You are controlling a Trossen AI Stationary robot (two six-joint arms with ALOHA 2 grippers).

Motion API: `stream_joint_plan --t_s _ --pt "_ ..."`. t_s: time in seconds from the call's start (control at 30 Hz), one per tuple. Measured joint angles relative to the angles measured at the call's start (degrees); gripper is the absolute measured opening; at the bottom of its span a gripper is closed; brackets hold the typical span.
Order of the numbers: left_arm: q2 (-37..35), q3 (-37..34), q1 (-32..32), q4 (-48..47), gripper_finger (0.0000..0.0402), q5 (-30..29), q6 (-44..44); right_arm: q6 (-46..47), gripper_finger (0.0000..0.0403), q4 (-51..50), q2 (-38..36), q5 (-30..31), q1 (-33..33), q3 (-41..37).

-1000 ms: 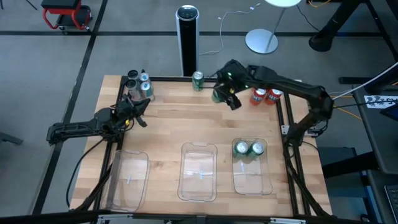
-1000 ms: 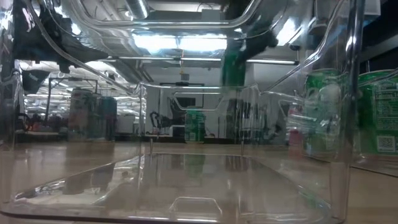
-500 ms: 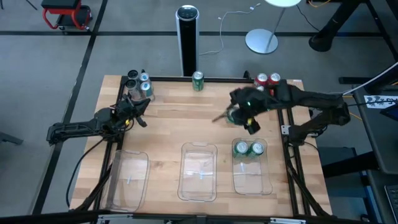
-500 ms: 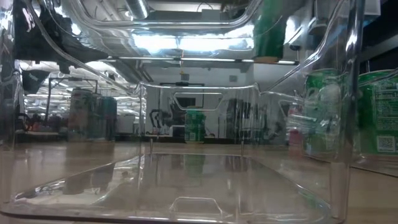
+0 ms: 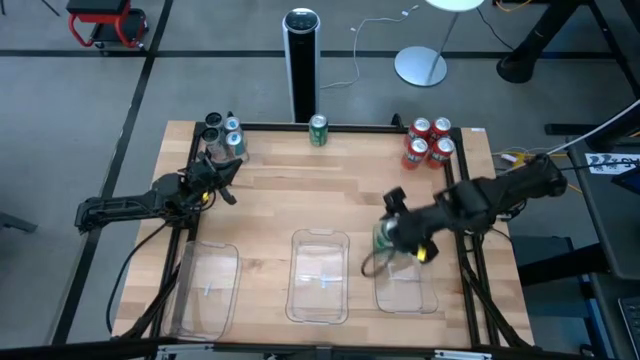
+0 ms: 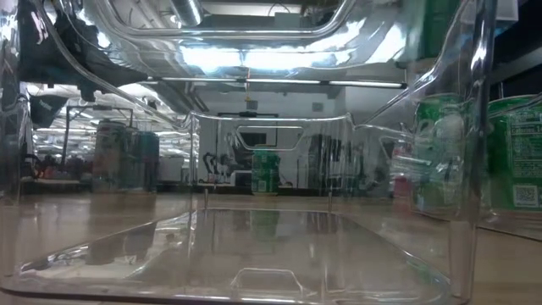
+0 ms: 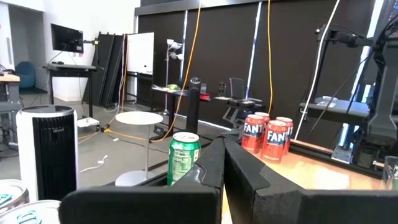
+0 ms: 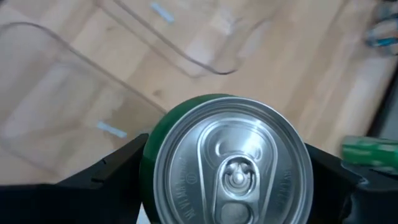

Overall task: Sort soda cans
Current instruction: Put the right green soda can into the right transparent bin

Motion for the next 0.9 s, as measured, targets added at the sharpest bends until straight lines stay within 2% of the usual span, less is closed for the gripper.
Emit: stream_joint_plan --t_s 0.5,0.73,0.9 --pt "0.0 0.0 0.0 0.4 0.0000 0.0 0.1 27.4 0.0310 0.1 0.0 8.3 19.1 -6.6" --pt "0.0 0.0 0.0 1.6 0.0000 0.0 0.7 39.1 0.0310 0.6 0.0 9.4 24.7 -12.0" --pt "0.0 0.0 0.0 2.0 0.0000 0.0 1.6 44.2 0.0310 2.0 0.0 9.7 27.2 -16.8"
